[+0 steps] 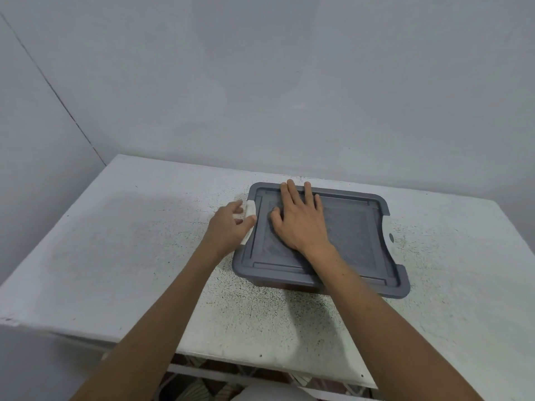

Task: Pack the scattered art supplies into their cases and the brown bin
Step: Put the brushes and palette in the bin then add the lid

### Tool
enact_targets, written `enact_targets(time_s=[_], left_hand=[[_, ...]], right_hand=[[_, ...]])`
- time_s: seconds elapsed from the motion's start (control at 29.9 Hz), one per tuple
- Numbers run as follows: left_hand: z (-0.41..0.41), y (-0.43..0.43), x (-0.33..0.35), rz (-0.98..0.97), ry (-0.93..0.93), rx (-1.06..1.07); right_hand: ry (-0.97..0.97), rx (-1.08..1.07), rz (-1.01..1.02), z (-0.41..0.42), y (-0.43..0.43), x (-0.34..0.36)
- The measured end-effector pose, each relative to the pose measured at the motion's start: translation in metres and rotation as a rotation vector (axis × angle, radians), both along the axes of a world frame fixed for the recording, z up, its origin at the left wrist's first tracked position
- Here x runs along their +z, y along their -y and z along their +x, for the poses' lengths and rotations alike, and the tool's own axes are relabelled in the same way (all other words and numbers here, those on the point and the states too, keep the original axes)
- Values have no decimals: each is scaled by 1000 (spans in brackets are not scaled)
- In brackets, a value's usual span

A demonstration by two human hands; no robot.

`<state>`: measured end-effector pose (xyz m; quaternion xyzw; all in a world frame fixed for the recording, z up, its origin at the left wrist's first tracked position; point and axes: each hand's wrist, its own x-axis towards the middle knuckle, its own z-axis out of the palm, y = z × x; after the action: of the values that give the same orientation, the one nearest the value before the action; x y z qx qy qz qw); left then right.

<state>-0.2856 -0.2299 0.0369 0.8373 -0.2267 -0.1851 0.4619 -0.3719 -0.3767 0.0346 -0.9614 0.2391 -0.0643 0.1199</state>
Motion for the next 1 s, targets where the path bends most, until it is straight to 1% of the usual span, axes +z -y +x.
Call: enact_targets(time_s=[0.1,0.17,0.2,0.27,0.3,0.4,0.47,0.57,0.63,0.7,0.74,0.84,1.0], left_hand=[[-11,5,-1,104,343,-30],[-25,10,-2,261,529,-88],[-32,12,-4,365,576,-134],[-42,13,-5,546,588,-225],[-45,13,-4,591,584,-258],[-53,8,1,613,597,-381],[-66,5,3,598,645,-491],[-84,1,0,635,720,-619],[-88,0,-3,666,760,-617],[-90,1,-4,677,826,-547],[-92,2,-4,672,830,-498],[-96,2,-8,683,765,-408],[-94,3,-9,630,785,-376]], right_hand=[[41,37,71,-5,5,2],[72,60,118,-11,9,3],[78,72,141,-16,11,4],[75,88,176,-30,14,5],[68,91,179,-40,15,5],[3,80,112,-77,17,4],[-43,53,34,-105,18,7],[-91,7,-96,-141,22,13],[-116,-15,-108,-161,23,13],[-135,-26,-92,-175,21,8],[-135,-32,-96,-179,20,6],[-136,-43,-122,-181,18,2],[-107,-50,-152,-180,19,-1]])
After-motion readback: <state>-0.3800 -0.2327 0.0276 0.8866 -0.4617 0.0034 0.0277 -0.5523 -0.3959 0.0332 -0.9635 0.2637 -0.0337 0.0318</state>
